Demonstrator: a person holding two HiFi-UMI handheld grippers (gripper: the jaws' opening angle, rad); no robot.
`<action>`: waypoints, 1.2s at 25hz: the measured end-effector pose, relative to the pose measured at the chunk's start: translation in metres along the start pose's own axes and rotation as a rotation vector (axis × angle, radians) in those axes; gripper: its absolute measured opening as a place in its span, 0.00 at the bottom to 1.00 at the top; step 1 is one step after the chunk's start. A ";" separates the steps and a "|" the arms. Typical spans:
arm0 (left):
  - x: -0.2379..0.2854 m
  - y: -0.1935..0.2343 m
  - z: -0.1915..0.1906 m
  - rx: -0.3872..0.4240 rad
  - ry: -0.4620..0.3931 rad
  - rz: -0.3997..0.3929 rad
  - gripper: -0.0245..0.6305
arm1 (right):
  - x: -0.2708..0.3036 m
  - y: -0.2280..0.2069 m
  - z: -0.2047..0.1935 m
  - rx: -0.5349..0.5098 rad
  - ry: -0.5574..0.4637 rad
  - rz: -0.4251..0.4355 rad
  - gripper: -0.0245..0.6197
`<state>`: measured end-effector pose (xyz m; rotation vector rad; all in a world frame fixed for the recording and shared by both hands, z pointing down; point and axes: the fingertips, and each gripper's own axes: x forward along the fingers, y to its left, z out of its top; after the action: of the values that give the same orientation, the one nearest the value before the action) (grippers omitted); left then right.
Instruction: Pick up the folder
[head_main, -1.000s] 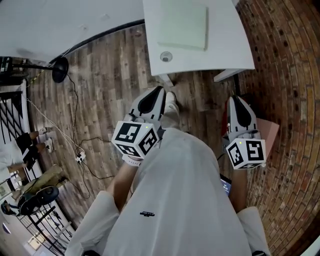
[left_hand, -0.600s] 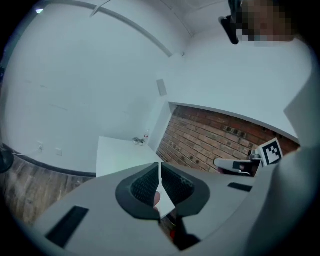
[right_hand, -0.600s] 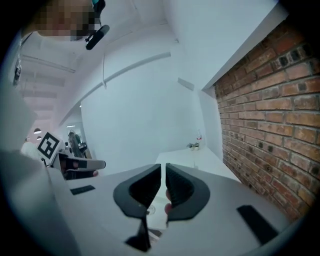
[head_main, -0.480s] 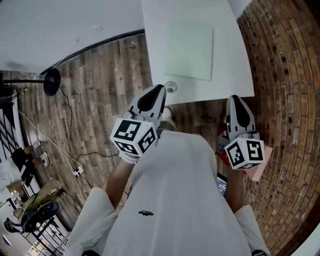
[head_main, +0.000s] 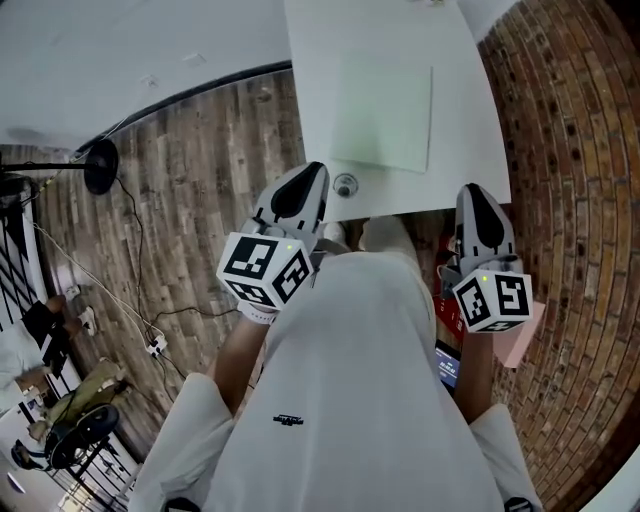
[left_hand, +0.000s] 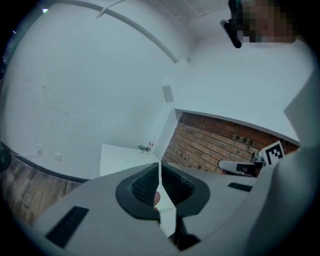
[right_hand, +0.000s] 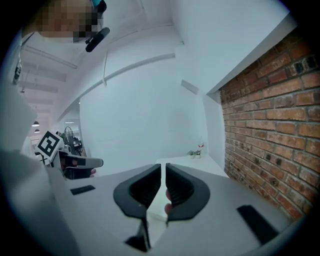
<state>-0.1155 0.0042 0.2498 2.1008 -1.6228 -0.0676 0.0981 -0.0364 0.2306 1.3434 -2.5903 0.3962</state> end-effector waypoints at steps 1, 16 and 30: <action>0.002 0.000 -0.001 -0.002 0.004 -0.001 0.08 | 0.001 -0.002 -0.001 0.000 0.000 -0.002 0.07; 0.038 -0.002 -0.022 0.010 0.108 -0.001 0.09 | 0.032 -0.024 -0.029 0.055 0.064 0.042 0.24; 0.085 0.027 -0.044 -0.046 0.213 -0.012 0.27 | 0.094 -0.042 -0.049 0.074 0.116 0.095 0.37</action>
<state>-0.1007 -0.0641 0.3209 2.0079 -1.4695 0.1104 0.0819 -0.1161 0.3111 1.1853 -2.5722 0.5739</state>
